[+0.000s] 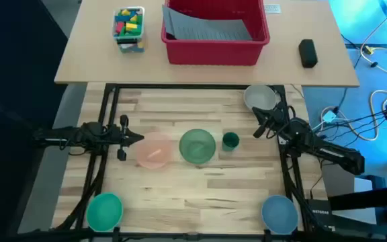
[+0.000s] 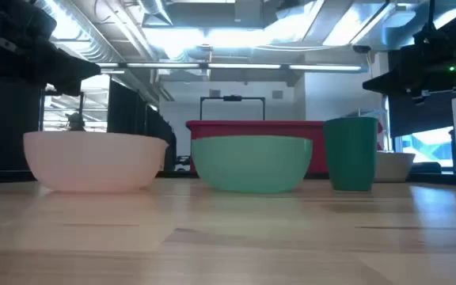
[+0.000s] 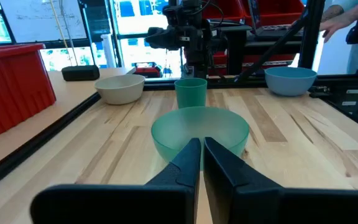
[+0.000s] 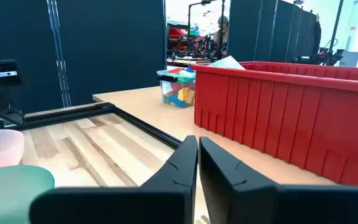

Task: Nest bowls inside each other

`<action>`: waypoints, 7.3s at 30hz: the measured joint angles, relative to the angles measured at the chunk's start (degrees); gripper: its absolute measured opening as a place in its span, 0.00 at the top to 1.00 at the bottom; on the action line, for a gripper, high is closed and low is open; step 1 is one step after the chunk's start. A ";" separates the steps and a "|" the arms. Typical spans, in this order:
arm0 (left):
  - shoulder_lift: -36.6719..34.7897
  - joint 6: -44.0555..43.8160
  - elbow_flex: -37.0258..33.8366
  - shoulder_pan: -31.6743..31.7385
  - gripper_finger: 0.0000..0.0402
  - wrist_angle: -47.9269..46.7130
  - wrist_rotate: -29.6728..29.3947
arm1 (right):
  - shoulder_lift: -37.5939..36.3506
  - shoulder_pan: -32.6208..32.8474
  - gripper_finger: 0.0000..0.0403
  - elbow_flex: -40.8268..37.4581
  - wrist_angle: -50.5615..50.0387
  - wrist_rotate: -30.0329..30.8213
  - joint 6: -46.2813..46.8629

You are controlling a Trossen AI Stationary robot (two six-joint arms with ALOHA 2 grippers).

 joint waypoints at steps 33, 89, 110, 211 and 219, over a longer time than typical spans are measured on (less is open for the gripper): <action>0.00 0.00 0.00 0.00 1.00 0.00 0.02 | 0.02 0.00 1.00 0.00 0.00 0.00 0.00; 0.02 -66.15 -0.17 1.64 1.00 1.55 -2.27 | 0.00 0.02 1.00 0.00 0.23 -4.34 54.33; 0.00 -65.90 -0.10 3.62 1.00 3.56 -3.86 | 0.02 0.04 1.00 0.00 7.67 -35.11 59.37; 109.74 -136.25 84.04 -45.51 0.35 -72.58 24.54 | 0.00 0.02 1.00 0.00 6.75 -70.90 62.40; 112.77 -136.44 83.87 -45.47 0.37 -70.56 25.63 | 0.00 0.02 1.00 0.20 6.88 -71.75 63.42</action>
